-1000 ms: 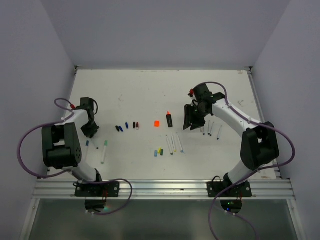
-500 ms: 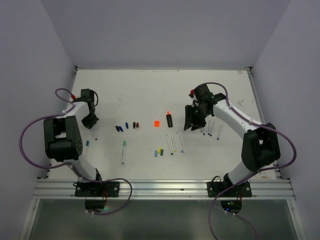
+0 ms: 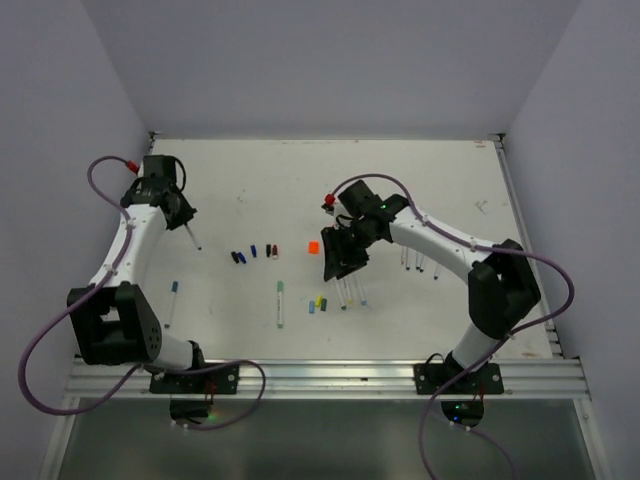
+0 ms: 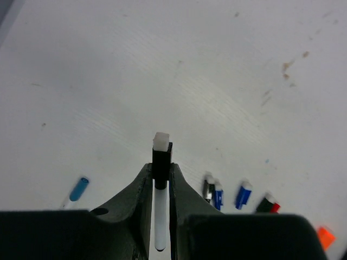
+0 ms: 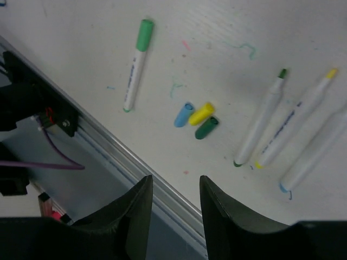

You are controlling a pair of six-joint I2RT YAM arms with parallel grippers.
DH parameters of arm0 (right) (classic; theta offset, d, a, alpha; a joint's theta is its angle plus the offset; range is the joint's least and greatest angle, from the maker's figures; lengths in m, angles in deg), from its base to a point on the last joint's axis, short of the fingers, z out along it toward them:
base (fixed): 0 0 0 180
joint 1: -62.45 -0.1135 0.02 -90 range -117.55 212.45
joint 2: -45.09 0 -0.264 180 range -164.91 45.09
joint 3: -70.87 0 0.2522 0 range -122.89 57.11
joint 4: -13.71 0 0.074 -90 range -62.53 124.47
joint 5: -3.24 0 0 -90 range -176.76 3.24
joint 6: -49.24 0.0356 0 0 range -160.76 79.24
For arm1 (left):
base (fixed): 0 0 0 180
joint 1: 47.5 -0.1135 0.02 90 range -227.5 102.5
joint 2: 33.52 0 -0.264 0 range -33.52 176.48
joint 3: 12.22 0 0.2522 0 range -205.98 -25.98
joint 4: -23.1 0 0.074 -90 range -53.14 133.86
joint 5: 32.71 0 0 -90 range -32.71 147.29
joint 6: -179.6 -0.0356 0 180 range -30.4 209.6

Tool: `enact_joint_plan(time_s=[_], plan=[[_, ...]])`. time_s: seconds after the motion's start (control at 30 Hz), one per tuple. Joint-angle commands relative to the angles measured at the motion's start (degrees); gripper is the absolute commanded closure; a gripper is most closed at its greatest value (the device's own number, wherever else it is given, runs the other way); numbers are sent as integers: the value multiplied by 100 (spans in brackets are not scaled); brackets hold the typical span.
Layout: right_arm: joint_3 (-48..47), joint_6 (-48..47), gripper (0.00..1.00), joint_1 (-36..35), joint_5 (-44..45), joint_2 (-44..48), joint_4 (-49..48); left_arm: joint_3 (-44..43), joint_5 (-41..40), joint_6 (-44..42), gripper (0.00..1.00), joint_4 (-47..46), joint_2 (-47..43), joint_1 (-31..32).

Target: Open the pen caps

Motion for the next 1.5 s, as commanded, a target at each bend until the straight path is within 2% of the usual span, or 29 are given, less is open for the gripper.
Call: enact_joint_plan(time_s=[0.0,0.03,0.1,0.17,0.23,0.27,0.4,0.5,0.63,0.93,1.03,1.1,1.13,1.17,1.27,1.3,1.4,1.47], plan=[[-264,337,57,-198,-674,-195,-522,-151,1160,296,100,12,-501,147],[-282,399,57,-233,-962,-177,-637,-108,1815,349,100,-93,-563,191],[-457,452,57,-278,-1167,-212,-753,182,2460,567,100,-653,-791,332],[-667,400,56,-313,-1702,-265,-867,532,3348,779,100,-1120,-949,744],[-791,425,54,-330,-2036,-274,-1068,762,4224,1244,100,-2069,-994,1201],[-809,478,52,-330,-2281,-248,-1182,928,4395,1429,100,-2655,-994,1333],[-722,1075,49,-330,-2494,7,-2025,825,4494,1676,100,-3135,-950,2097],[-625,1541,49,-330,-2487,104,-2685,754,4494,1773,100,-3222,-871,2266],[-713,1393,49,-322,-1784,200,-2266,771,4529,1913,100,-3241,-915,2345],[-581,1630,52,-322,-1080,350,-2607,1387,4696,2634,100,-3689,-1406,2433],[-677,1674,59,-322,-1124,254,-2608,1483,4740,2757,100,-3785,-1512,2451],[-687,1735,69,-322,-1115,210,-2651,1615,4783,2915,100,-3900,-1574,2451],[-660,1779,79,-322,-1141,201,-2686,1650,4810,2951,100,-4100,-1644,2459],[-660,1788,100,-322,-1159,192,-2695,1668,4810,2968,100,-4137,-1662,2459],[-511,1832,100,-322,-1237,314,-2739,1607,4749,2837,100,-4006,-1688,2459],[-450,1858,100,-322,-1273,358,-2774,1581,4705,2741,79,-3797,-1680,2459],[-230,1981,100,-322,-1483,517,-2932,1484,4573,2617,47,-3663,-1662,2451],[-89,2095,100,-322,-1589,596,-3020,1431,4573,2591,44,-3610,-1601,2459]])
